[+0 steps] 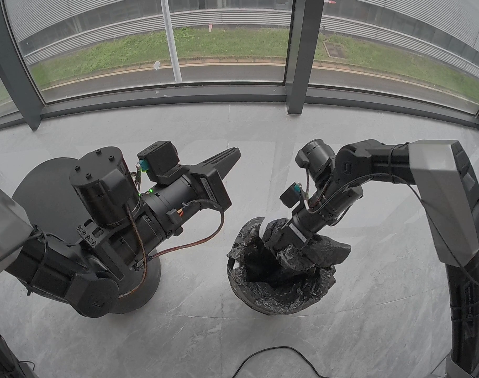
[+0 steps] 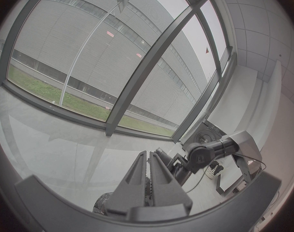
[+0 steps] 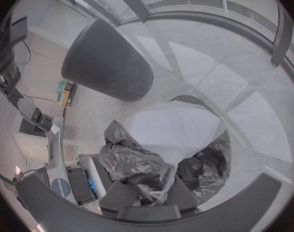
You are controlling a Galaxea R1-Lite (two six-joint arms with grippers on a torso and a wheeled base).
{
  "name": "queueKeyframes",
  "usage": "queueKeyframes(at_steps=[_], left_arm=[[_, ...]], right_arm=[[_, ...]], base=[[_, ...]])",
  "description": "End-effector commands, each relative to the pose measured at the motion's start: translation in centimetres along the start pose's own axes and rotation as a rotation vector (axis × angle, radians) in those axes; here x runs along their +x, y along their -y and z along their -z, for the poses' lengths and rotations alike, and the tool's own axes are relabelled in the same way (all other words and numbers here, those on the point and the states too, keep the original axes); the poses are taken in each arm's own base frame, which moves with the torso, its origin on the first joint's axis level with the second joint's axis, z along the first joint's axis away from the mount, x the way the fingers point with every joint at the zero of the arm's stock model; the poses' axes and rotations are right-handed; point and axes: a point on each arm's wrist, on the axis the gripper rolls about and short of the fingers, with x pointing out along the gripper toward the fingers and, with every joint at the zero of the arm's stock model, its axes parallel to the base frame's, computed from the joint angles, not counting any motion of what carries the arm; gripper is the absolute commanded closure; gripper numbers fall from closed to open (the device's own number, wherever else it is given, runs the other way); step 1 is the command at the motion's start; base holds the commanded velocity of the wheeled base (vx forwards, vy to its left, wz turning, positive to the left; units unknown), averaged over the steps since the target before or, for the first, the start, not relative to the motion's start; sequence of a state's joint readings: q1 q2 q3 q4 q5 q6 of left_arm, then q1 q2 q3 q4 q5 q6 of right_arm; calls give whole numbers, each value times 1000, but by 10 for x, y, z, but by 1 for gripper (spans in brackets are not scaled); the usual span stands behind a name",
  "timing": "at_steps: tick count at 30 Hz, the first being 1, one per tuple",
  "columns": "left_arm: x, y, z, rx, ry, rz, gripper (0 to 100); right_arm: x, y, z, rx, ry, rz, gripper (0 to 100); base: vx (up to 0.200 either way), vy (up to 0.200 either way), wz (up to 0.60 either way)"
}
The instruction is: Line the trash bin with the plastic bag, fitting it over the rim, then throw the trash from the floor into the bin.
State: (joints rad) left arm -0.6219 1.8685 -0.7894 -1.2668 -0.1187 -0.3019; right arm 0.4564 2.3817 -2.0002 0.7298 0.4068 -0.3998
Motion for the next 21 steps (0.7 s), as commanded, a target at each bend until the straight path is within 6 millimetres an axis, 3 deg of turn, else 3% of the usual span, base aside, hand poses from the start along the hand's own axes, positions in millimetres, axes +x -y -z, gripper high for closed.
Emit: queueKeyframes(at_steps=[1,3,12,13,21], left_arm=[[-3,-6,-2,5,5,-19,100],[-3,-9,-5,9,12,-28,100],[-10,-13,-6,10,8,-45,100],[-10,-13,-6,9,8,-46,100],[-13,-13,-6,9,8,-45,100]], right_arm=[[37,-9,5,-7,-82,-15,100],[47,-9,8,-16,-99,-12,100],[52,-4,12,-76,-113,-6,100],[53,-4,12,-78,-116,-3,0],[66,2,8,-105,-64,45,0]], base=[[0,0,0],[0,0,0],[0,0,0],[0,0,0],[0,0,0]])
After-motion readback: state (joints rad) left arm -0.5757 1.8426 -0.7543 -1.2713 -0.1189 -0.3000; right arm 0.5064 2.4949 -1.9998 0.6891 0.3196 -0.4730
